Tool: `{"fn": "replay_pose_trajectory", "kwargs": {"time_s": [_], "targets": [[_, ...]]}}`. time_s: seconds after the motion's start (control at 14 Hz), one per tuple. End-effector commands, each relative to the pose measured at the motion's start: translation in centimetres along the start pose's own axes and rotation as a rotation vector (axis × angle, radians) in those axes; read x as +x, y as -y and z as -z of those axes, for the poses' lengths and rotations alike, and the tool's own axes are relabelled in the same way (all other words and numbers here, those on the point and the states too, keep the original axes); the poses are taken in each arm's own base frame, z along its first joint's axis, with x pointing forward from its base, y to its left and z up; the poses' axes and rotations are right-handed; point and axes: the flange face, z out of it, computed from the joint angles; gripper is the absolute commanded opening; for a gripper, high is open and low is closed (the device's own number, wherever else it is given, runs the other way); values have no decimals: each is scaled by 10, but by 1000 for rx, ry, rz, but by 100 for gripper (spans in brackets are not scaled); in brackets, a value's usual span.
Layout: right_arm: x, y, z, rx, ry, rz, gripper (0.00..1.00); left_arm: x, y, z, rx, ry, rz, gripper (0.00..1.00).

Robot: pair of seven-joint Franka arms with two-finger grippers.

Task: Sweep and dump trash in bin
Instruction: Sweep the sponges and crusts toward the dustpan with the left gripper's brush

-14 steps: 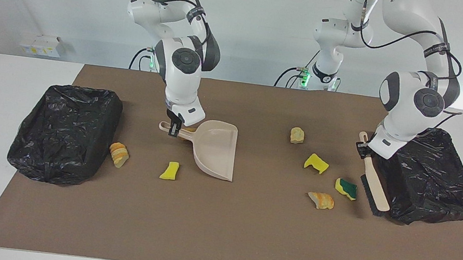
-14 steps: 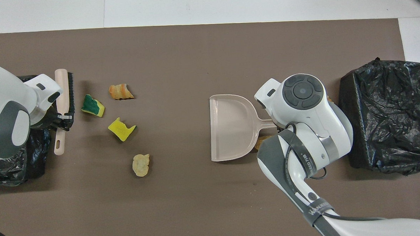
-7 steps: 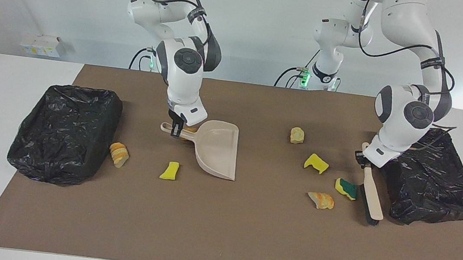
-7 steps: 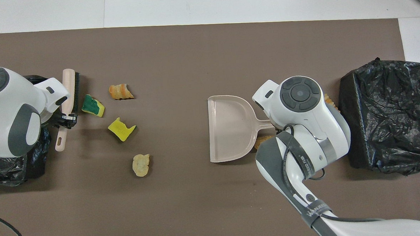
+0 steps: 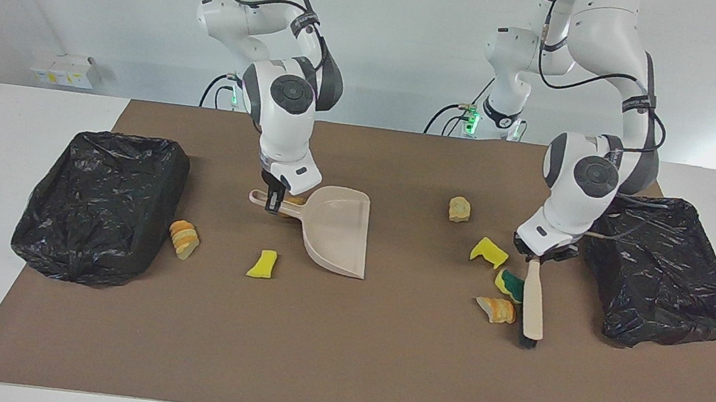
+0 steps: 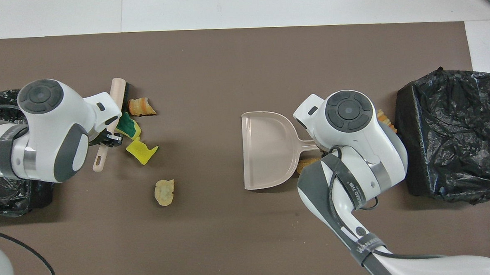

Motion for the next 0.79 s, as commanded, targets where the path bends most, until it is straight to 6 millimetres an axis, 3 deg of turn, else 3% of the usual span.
{"fn": "replay_pose_trajectory", "kwargs": {"time_s": [0.0,0.36,0.43,0.64,0.72], "targets": [[1,6,-2,-26,0,34,0,-2,-42,5,27,8,-119,0],[3,8,-6,-23,0,33,0,-12,-155,23,33,-16,-305,0],[2,7,-7,-28,-3,30,0,-15,-164,26,20,-15,-310,0],[2,7,-7,-29,-5,31,0,-39,-236,40,-84,12,-338,0],[2,7,-8,-28,-3,31,0,-42,-251,46,-93,13,-343,0]]}}
